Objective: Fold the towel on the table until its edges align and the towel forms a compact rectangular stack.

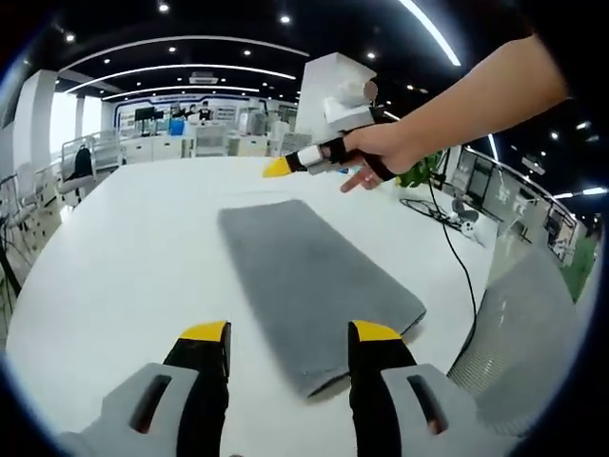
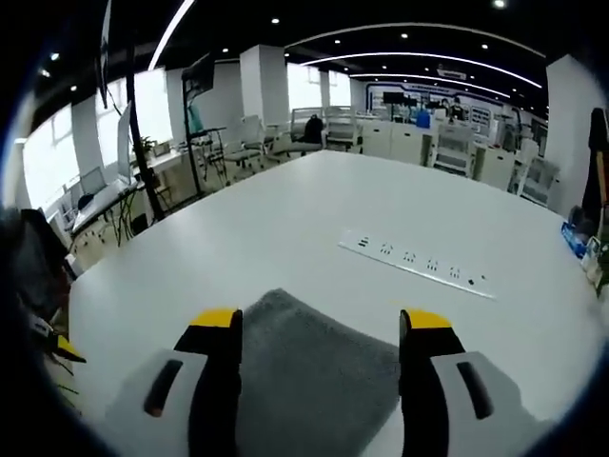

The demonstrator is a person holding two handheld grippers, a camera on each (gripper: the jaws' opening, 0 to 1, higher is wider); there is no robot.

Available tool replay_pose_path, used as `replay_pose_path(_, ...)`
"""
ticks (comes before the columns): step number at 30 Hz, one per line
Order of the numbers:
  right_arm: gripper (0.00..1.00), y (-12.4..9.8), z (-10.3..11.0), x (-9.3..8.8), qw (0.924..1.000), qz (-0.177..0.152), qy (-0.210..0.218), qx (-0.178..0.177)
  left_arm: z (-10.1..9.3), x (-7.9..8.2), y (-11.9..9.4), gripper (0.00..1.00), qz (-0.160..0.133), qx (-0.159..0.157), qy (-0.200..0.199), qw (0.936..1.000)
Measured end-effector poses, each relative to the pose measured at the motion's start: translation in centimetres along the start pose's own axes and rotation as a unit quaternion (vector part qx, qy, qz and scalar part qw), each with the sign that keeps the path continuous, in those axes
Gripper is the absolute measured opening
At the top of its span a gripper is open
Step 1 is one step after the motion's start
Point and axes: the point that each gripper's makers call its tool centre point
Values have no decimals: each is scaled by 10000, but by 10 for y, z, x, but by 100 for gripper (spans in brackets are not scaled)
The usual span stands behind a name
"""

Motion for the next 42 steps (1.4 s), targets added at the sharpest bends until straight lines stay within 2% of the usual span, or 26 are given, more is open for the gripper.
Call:
replay_pose_path(4,65,-11,-9,-11,10000,78,22,-18,-3,3,4,51,85,-53,244,9997)
replay_pose_path(12,61,-39,-6,-24,10000,62,75,-10,-5,7,16,50,204,-143,363,9990)
replay_pose_path(23,52,-56,-7,-43,10000,46,7,79,5,16,28,50,268,-55,392,9989)
replay_pose_path(27,47,-62,2,-58,9997,154,-54,205,7,18,34,50,322,-26,437,9985)
replay_pose_path(32,40,-69,13,-68,9988,243,52,416,10,20,41,49,348,16,405,9986)
replay_pose_path(36,32,-76,31,-78,9974,302,107,652,13,19,47,47,460,34,469,9978)
replay_pose_path(42,32,-82,52,-92,9958,311,-3,864,14,18,52,42,598,15,387,9975)
Point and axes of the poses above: the point that each gripper's makers call its tool centre point, and the gripper's own axes: y roughly forward along the fingers, z roughly to its left, x roughly out of its top, and after that the axes turned 7 degrees about -y, right-handed
